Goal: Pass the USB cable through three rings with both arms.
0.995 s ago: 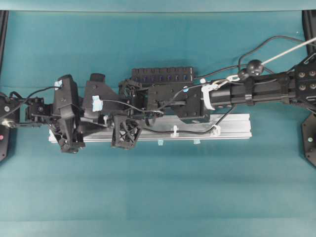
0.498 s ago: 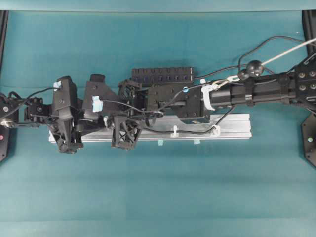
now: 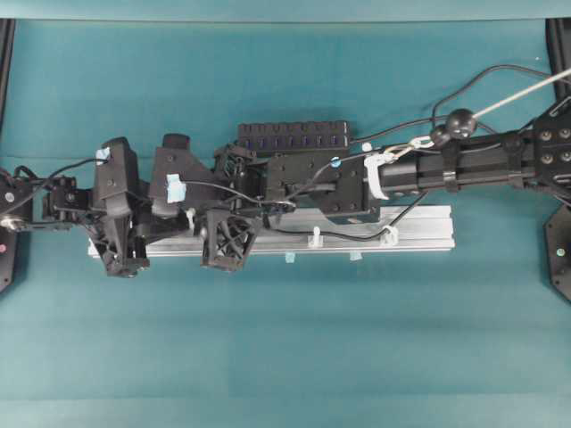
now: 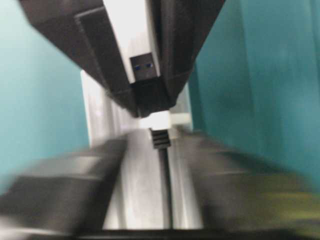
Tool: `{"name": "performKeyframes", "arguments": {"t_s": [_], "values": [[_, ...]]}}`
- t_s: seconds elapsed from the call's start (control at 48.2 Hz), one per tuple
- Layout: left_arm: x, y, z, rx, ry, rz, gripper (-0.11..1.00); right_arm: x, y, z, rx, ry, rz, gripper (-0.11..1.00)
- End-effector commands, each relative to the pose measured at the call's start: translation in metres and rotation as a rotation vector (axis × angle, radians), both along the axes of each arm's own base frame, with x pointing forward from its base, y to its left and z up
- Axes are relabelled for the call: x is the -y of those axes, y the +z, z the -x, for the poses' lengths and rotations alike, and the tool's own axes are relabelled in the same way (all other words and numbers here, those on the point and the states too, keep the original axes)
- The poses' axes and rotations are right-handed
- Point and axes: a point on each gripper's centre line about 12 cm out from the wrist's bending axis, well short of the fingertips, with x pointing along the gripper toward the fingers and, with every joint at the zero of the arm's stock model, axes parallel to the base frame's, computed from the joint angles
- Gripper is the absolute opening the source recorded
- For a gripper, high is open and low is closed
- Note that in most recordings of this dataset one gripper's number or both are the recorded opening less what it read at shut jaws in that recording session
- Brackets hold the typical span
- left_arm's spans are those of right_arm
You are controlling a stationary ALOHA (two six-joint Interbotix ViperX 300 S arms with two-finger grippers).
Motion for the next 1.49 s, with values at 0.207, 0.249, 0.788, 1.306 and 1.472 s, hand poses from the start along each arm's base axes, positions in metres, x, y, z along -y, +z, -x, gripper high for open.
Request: {"name": "performKeyframes", "arguments": {"t_s": [0.207, 0.249, 0.788, 1.306, 1.472], "values": [[0.000, 0.008, 0.002, -0.005, 0.000, 0.000, 0.23, -0.001, 0.024, 0.008, 0.017, 0.013, 0.023, 0.84], [0.000, 0.009, 0.004, -0.014, -0.001, -0.002, 0.23, -0.001, 0.026, 0.010, 0.019, 0.014, 0.024, 0.83], [0.003, 0.047, 0.027, 0.020, 0.000, -0.011, 0.23, 0.005, 0.041, 0.053, 0.039, -0.009, 0.022, 0.81], [0.005, 0.072, 0.050, 0.022, 0.003, -0.014, 0.23, 0.002, 0.064, 0.087, 0.104, -0.010, 0.025, 0.80], [0.005, 0.077, 0.049, 0.041, 0.003, -0.016, 0.23, 0.002, 0.079, 0.098, 0.143, -0.010, 0.028, 0.80]]}}
